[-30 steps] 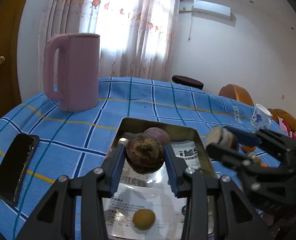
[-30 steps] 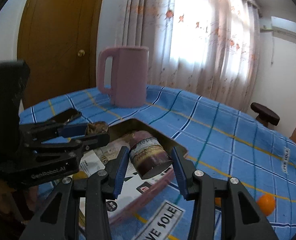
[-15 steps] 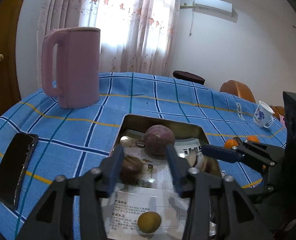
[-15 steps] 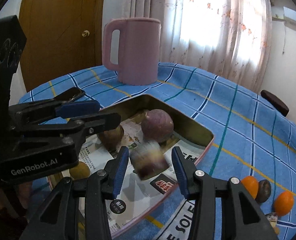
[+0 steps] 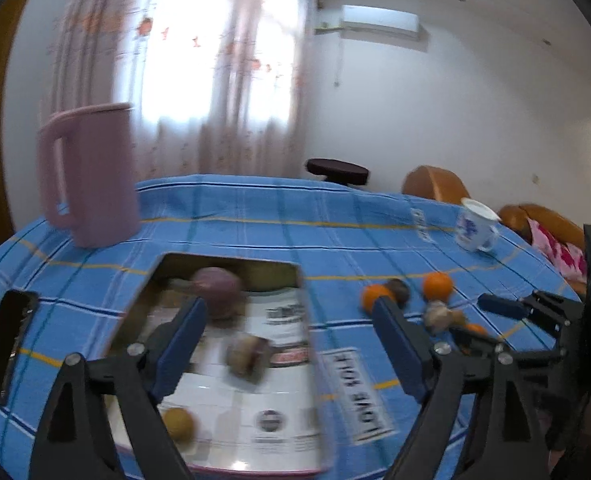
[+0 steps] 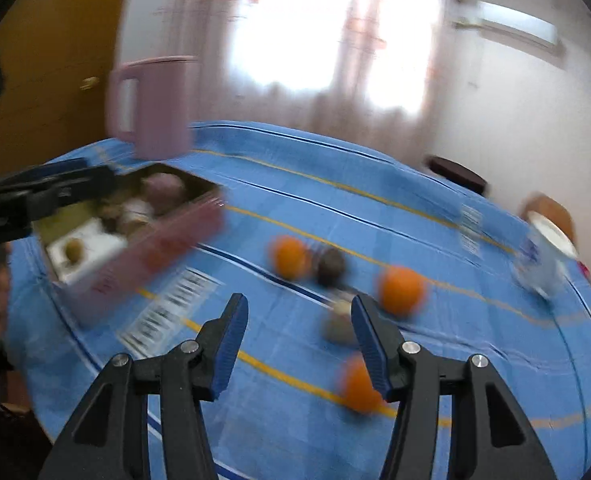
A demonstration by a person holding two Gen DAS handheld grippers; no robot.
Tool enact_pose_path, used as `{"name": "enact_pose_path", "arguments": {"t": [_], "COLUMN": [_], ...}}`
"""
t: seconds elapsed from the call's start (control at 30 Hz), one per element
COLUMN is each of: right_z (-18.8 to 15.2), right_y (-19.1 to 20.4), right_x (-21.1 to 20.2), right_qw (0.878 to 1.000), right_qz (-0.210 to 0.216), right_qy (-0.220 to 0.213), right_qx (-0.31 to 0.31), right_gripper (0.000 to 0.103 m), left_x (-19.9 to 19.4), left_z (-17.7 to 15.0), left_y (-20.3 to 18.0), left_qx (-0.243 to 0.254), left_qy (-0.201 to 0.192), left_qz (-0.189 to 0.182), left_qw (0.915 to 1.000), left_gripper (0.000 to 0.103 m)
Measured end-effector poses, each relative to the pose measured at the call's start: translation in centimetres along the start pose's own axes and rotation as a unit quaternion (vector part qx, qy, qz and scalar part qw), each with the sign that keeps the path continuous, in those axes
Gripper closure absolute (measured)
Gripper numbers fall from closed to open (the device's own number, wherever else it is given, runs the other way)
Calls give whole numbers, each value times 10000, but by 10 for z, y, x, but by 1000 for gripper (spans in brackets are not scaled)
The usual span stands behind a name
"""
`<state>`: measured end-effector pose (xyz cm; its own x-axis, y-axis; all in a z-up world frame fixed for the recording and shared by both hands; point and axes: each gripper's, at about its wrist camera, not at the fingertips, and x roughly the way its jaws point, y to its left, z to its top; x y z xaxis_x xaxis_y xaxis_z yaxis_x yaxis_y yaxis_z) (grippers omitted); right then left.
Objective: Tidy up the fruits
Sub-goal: 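Open the right gripper to drop the striped cylinder into the tin, then grasp an orange with the right gripper, then grasp the white-topped cut cylinder with the left gripper while the right holds the orange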
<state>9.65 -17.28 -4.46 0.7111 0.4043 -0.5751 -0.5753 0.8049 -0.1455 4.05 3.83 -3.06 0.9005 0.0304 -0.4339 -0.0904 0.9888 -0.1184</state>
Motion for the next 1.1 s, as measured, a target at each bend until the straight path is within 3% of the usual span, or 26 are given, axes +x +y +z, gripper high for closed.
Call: {"name": "enact_pose_path", "arguments": {"t": [0.17, 0.47, 0.53, 0.57, 0.7, 0.83, 0.9, 1.1], "right_z": [-20, -25, -26, -26, -27, -23, -19, -9], "right_y": [-40, -43, -42, -42, -44, -54, -63, -82], "right_x": [-3, 21, 28, 30, 28, 16, 11, 16], "right_qw": [9979, 9939, 9917, 9913, 9910, 9922, 9929, 9914], "right_qz": [-312, 214, 362, 385, 423, 256, -28, -507], "right_qy": [210, 656, 816, 844, 813, 513, 367, 238], "right_qx": [520, 856, 927, 933, 972, 1110, 1135, 1182], "right_gripper": [47, 48, 53, 64, 66, 66, 66, 66], "left_x": [10, 27, 31, 31, 39, 48, 54, 77], "left_z": [-2, -5, -5, -5, -5, -3, 0, 0], "left_y": [-38, -61, -64, -65, -72, -82, -88, -108], "left_qx": [410, 595, 606, 620, 696, 695, 678, 664], "left_qy": [130, 386, 412, 421, 528, 651, 712, 949], "left_qz": [-156, -281, -321, -329, -396, -546, -618, -745], "left_qw": [9990, 9971, 9968, 9966, 9954, 9940, 9932, 9905], "left_gripper": [9, 9, 9, 9, 9, 9, 9, 11]}}
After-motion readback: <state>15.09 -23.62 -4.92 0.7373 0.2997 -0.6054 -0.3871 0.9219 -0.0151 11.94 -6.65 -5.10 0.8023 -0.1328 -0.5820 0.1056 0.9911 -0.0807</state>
